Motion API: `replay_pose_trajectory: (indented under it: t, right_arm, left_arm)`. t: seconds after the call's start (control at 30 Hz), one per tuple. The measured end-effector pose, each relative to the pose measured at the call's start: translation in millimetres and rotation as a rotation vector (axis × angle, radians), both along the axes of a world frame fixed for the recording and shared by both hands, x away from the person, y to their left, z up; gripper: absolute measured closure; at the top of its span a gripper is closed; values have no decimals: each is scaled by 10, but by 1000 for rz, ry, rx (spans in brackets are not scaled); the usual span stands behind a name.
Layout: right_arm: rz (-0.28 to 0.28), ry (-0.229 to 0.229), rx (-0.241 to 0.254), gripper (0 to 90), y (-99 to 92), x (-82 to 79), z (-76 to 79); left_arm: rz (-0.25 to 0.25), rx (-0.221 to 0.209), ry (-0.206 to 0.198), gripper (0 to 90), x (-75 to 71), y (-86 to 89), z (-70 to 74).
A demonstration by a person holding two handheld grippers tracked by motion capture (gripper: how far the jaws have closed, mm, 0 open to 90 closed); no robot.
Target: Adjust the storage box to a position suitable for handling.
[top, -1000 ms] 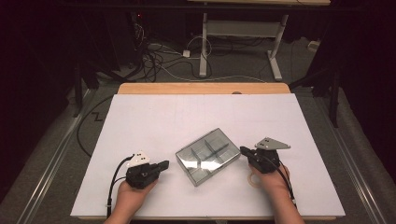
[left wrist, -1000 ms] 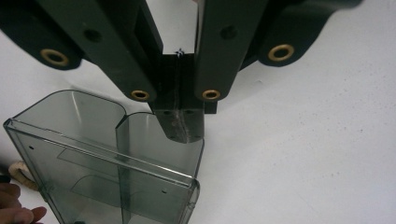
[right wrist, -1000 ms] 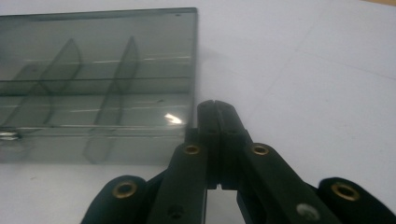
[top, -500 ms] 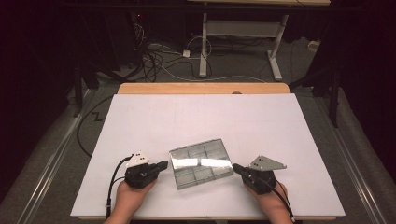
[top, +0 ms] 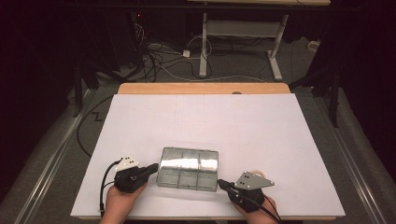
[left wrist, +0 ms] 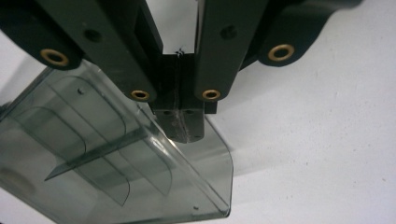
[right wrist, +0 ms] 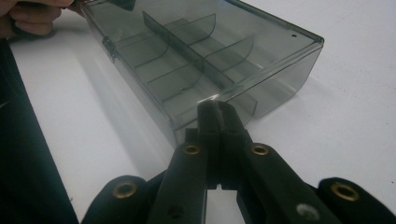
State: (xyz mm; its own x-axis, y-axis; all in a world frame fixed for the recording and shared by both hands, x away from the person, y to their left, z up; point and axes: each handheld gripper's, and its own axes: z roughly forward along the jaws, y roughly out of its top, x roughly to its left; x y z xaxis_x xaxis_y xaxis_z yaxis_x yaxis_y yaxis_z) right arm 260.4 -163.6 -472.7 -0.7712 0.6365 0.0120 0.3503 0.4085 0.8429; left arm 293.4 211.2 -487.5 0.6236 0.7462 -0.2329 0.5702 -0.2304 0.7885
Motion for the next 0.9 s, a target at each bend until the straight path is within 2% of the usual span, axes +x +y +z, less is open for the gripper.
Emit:
replay_pose_trajectory:
  t: [0.17,0.2,0.53,0.7,0.9]
  right_arm:
    - [-51,-7,-6,900,-133,30,-11]
    - [-73,-7,-7,900,-212,35,-11]
    - [-166,-12,16,900,-559,94,7]
    - [-210,-10,42,900,-671,145,24]
    - [-220,-5,39,900,-715,172,-5]
  left_arm:
    - [3,21,12,881,-16,-55,-20]
    - [5,25,15,881,-15,-60,-25]
    - [9,24,31,881,-45,-84,-31]
    - [-16,29,29,881,-59,-166,-25]
    - [-56,27,36,882,-58,-312,-14]
